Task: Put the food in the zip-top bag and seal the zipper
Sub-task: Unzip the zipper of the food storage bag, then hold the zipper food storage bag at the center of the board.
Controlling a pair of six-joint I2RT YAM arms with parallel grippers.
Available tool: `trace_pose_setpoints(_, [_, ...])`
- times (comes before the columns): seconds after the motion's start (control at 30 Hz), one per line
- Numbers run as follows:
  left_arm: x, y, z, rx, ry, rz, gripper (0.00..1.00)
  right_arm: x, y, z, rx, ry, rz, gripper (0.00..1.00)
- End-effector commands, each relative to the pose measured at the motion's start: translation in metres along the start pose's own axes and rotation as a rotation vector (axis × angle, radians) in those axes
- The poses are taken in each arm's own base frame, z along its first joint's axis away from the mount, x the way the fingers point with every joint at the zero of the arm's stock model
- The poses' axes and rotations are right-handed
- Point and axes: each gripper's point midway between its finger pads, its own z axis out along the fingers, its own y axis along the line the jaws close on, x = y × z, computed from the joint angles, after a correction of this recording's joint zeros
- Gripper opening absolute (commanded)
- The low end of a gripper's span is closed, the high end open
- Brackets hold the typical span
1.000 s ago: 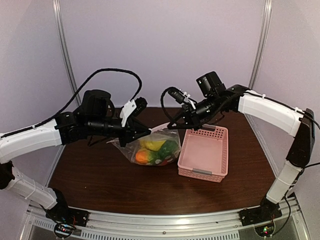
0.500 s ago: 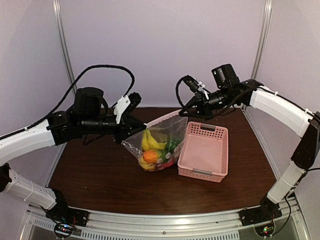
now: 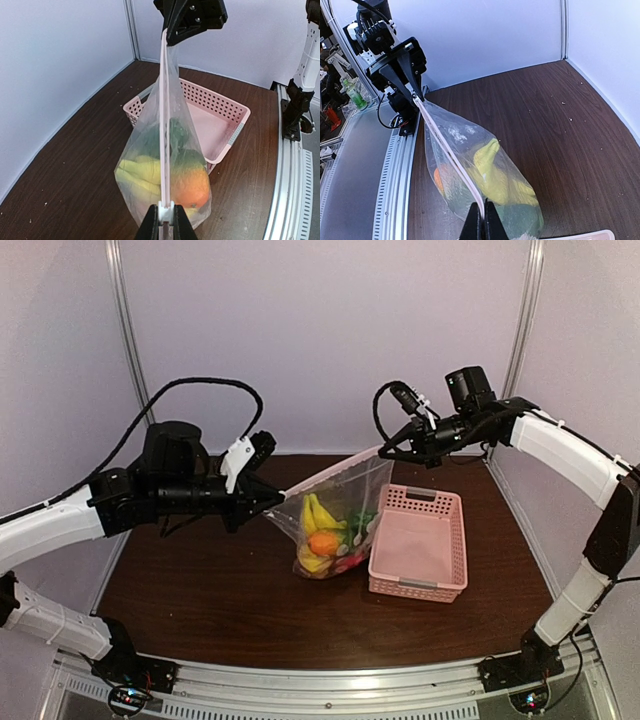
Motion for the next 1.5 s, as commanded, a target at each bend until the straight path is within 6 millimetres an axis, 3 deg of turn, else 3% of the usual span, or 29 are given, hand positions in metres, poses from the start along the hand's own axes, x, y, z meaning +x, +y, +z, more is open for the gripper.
trace_pose_setpoints(0.0, [0.037, 0.004, -0.011, -0.036, 0.117, -0.033, 0.00, -0.009, -0.016, -0.023, 0.080, -0.047, -0.035, 0.00])
trace_pose_setpoints(0.4, [0.042, 0.009, -0.015, -0.061, 0.106, -0.036, 0.00, -0.009, -0.024, -0.024, 0.096, -0.062, -0.015, 0.00])
trace_pose_setpoints(0.53, [0.039, 0.012, -0.012, -0.073, 0.094, -0.064, 0.11, -0.007, -0.026, -0.022, 0.093, -0.065, -0.006, 0.00])
trace_pose_setpoints(0.7, [0.044, 0.019, -0.016, -0.127, 0.085, -0.059, 0.45, -0.006, -0.027, -0.022, 0.093, -0.061, -0.002, 0.00])
trace_pose_setpoints(0.83, [0.051, 0.021, -0.017, -0.149, 0.018, -0.083, 0.56, -0.005, -0.027, -0.021, 0.091, -0.062, 0.001, 0.00])
trace_pose_setpoints(0.97, [0.039, 0.008, -0.012, -0.071, -0.101, -0.103, 0.51, -0.007, -0.028, -0.021, 0.094, -0.067, 0.004, 0.00])
trace_pose_setpoints(1.3, [0.020, 0.030, -0.002, -0.152, -0.213, -0.092, 0.35, -0.008, -0.030, -0.020, 0.095, -0.072, 0.013, 0.00])
trace_pose_setpoints(1.47, [0.020, 0.033, 0.008, -0.136, -0.211, -0.086, 0.25, -0.008, -0.030, -0.020, 0.096, -0.075, 0.019, 0.00])
